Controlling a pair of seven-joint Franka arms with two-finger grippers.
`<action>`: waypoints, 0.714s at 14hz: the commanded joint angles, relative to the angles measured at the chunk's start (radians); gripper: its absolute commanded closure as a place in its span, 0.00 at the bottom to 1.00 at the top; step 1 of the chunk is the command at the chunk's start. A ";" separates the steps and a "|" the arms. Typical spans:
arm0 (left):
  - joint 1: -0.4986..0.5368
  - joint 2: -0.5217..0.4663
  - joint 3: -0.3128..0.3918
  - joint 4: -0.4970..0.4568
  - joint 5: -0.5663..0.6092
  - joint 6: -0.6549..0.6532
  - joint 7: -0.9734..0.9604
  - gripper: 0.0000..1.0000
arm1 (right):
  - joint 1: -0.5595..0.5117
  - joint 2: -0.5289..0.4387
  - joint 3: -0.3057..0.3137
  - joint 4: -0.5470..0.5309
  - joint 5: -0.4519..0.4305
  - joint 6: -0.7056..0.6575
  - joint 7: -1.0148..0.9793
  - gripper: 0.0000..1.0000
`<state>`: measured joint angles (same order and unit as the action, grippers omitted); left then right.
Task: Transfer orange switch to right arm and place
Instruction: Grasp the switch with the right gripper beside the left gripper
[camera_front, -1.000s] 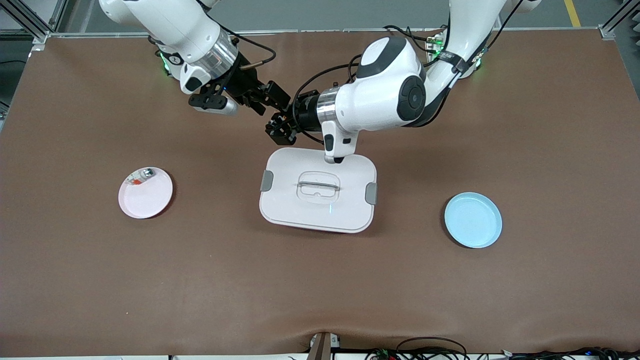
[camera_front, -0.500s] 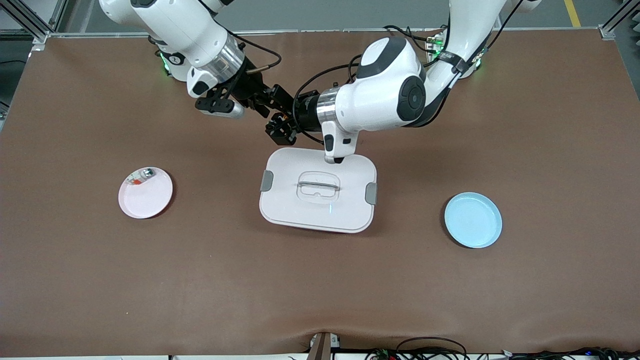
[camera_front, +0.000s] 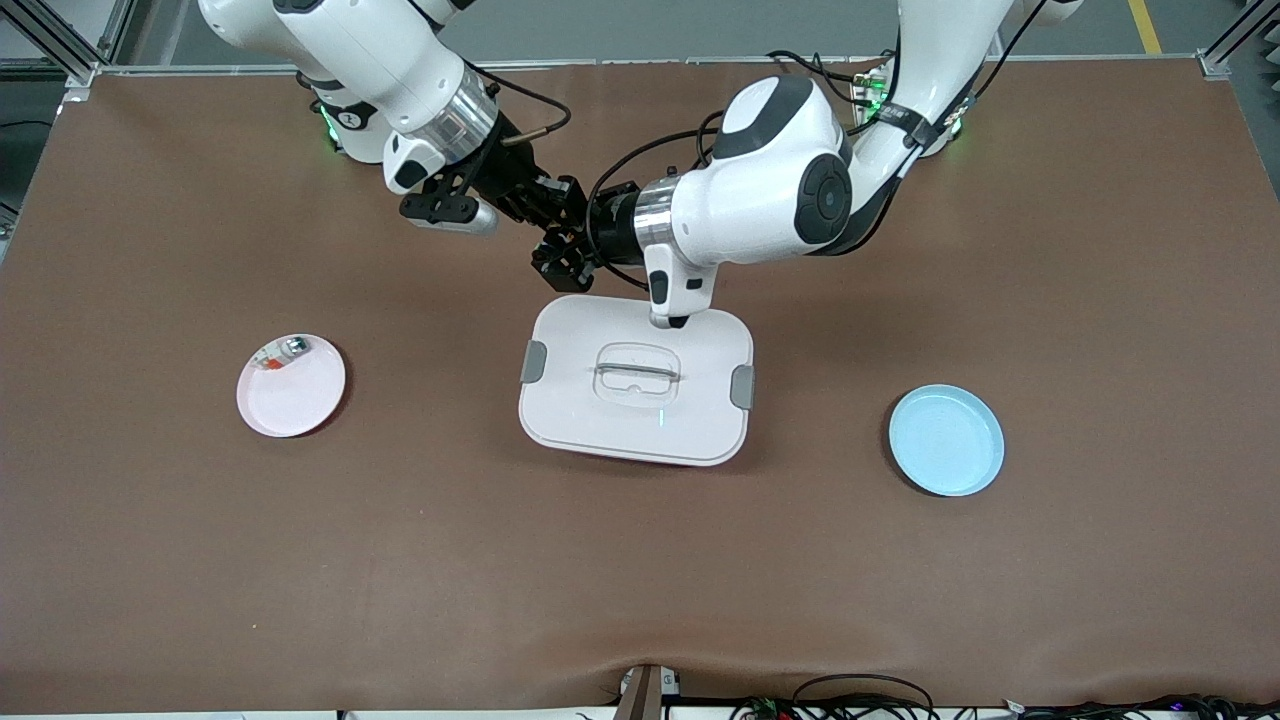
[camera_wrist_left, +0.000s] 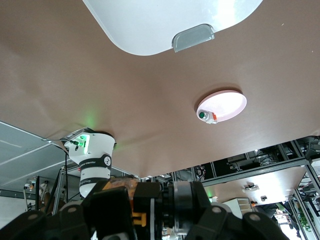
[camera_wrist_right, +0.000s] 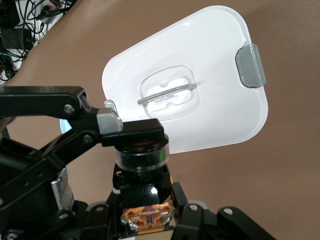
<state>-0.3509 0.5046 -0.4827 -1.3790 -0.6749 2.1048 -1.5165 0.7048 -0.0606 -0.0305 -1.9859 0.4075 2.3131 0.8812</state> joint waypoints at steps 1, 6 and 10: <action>-0.008 0.006 0.004 0.020 -0.009 0.006 -0.010 0.99 | 0.012 0.002 -0.008 0.006 0.011 -0.003 0.013 1.00; -0.007 0.002 0.007 0.020 -0.008 0.006 -0.007 0.00 | 0.010 0.002 -0.008 0.007 0.011 -0.008 0.015 1.00; 0.000 -0.008 0.015 0.020 0.001 0.006 -0.013 0.00 | 0.007 0.002 -0.008 0.024 0.011 -0.014 0.012 1.00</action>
<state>-0.3498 0.5045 -0.4789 -1.3687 -0.6748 2.1078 -1.5164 0.7049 -0.0596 -0.0314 -1.9843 0.4076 2.3087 0.8846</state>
